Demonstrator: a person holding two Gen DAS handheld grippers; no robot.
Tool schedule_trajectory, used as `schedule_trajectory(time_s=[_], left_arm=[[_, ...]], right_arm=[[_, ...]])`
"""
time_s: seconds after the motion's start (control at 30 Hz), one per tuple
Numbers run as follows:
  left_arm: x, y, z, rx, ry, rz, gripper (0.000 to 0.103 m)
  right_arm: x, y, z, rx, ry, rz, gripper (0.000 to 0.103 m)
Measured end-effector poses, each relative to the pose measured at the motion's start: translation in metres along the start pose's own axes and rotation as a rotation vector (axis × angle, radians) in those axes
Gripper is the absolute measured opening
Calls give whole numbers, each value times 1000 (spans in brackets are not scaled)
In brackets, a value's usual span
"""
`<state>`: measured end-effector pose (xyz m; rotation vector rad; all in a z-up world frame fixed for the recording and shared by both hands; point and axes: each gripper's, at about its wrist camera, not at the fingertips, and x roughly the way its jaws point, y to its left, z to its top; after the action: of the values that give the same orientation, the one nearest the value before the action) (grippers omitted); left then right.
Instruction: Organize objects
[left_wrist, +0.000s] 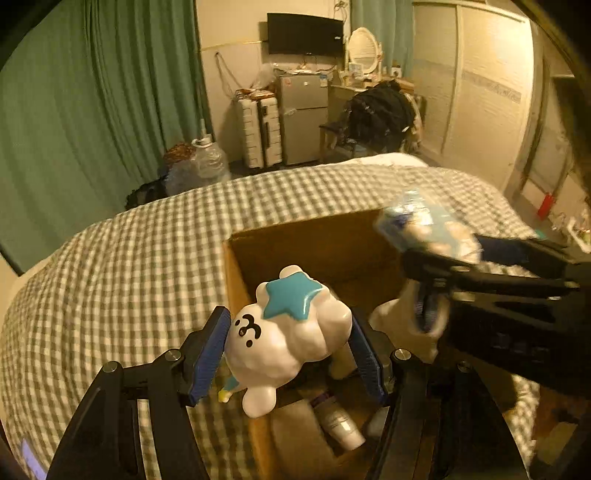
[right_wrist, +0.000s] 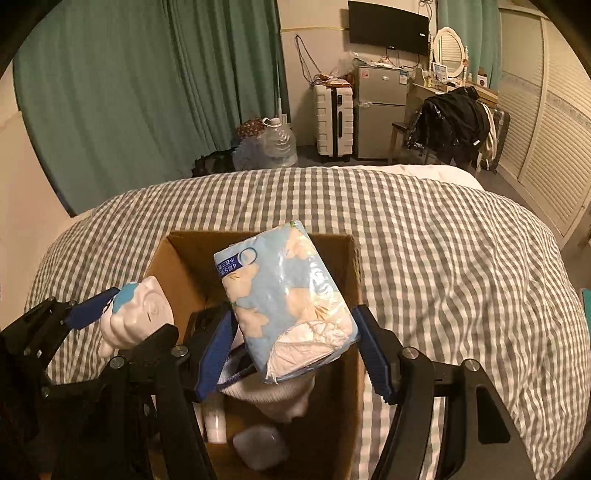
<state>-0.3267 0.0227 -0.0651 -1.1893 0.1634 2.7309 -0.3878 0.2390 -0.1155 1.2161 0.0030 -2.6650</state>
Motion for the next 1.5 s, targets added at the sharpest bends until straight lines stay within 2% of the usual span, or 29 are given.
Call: schedule_trajectory(time_s=[0.13, 0.37, 0.43, 0.5, 0.6, 0.8, 0.9, 1.1, 1.27, 1.5], left_arm=[[-5, -18, 5, 49, -28, -25, 65], [5, -31, 6, 59, 5, -69, 67], [-1, -32, 8, 76, -6, -53, 75], [-13, -31, 8, 94, -27, -26, 88], [-32, -29, 14, 93, -53, 2, 90], [-91, -34, 25, 89, -118, 37, 91], [-129, -36, 29, 89, -166, 52, 96], [-209, -42, 31, 82, -268, 55, 99], [-261, -45, 22, 79, -342, 78, 101], [-299, -47, -6, 74, -391, 103, 103]], right_arm=[[3, -1, 7, 20, -10, 17, 64], [6, 5, 20, 20, -9, 21, 65], [4, 4, 19, 24, -8, 19, 73], [-4, 2, 19, 39, -22, 28, 74], [-21, -1, 18, 54, -43, 26, 79], [-82, -2, 27, 52, -113, -7, 81], [-130, 1, 32, 53, -172, -31, 84], [-218, 10, 26, 37, -269, -80, 88], [-283, 17, 9, 53, -348, -93, 91], [-342, 23, -37, 55, -446, -117, 96]])
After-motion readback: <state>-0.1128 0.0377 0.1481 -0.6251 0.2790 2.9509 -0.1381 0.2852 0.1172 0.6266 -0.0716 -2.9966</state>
